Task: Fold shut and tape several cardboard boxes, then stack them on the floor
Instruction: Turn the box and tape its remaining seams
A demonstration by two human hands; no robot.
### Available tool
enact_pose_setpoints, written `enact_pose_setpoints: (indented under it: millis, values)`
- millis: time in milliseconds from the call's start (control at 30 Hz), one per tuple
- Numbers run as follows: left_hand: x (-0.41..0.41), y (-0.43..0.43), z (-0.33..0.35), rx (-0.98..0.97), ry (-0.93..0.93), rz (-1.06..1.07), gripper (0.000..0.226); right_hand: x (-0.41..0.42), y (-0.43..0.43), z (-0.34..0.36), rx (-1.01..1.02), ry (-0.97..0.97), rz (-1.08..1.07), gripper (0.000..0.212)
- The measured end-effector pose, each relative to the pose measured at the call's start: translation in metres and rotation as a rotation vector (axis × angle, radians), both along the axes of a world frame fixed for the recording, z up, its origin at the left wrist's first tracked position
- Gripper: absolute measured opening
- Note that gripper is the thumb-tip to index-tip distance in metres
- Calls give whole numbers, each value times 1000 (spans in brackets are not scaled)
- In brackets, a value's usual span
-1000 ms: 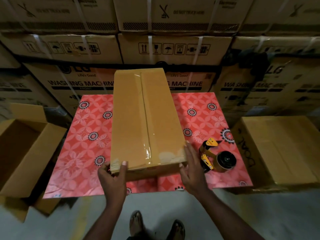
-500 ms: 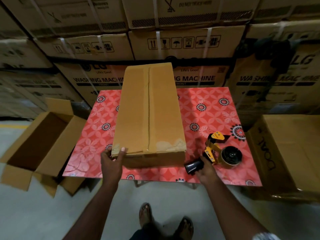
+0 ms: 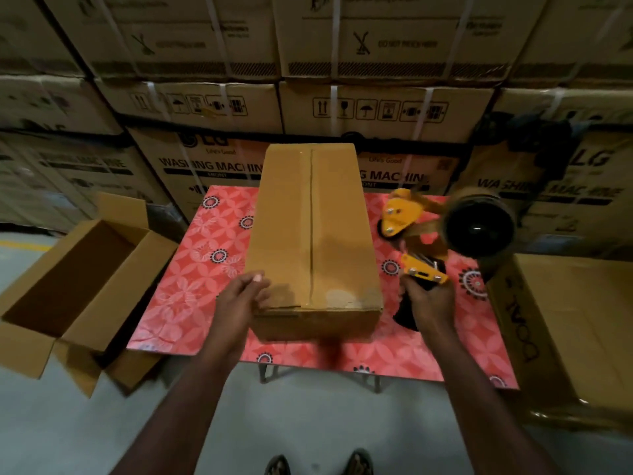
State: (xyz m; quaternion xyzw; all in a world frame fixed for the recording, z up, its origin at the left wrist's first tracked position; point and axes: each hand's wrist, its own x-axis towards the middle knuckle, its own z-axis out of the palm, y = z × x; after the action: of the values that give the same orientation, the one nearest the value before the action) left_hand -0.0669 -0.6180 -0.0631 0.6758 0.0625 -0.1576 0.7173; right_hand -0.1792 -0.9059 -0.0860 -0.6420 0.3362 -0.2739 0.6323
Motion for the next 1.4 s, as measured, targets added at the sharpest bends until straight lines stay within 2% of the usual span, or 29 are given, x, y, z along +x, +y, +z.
enact_pose_setpoints:
  millis: [67,133,200,233,300,367,400,500,600,767,933,1033,1133,1200,1400]
  values:
    - [-8,-14,13,-231,217,-109,29,5,21,20,-91,-69,136,7]
    - [-15,-19,22,-425,433,-163,39,11,46,30,-126,-80,263,18]
    - [-23,-15,27,-582,571,-194,42,16,63,26,-168,-61,359,32]
    - [-26,-12,30,-632,598,-213,40,17,70,24,-203,-68,399,30]
    - [-32,-2,31,-693,591,-244,24,16,79,22,-292,-73,457,9]
    - [-33,10,22,-748,582,-238,42,16,85,16,-331,-55,487,20]
    - [-32,16,14,-749,602,-231,46,17,87,15,-341,-46,507,22]
    - [-33,30,10,-732,680,-163,12,18,95,14,-374,-42,569,27]
    - [-30,39,3,-731,667,-130,38,21,103,11,-390,-3,618,40]
    - [-29,49,10,-711,635,-175,20,30,113,5,-487,25,623,48]
    - [-18,67,2,-758,656,-187,41,33,116,12,-515,-23,625,51]
    - [-10,72,-2,-680,697,-155,49,34,118,19,-549,-1,639,44]
    - [-8,68,-1,-533,666,-156,33,35,120,21,-589,42,650,24]
    - [-5,69,-1,-450,665,-143,30,37,121,21,-634,55,660,23]
    - [11,84,-3,-468,657,-133,25,43,117,22,-731,68,705,55]
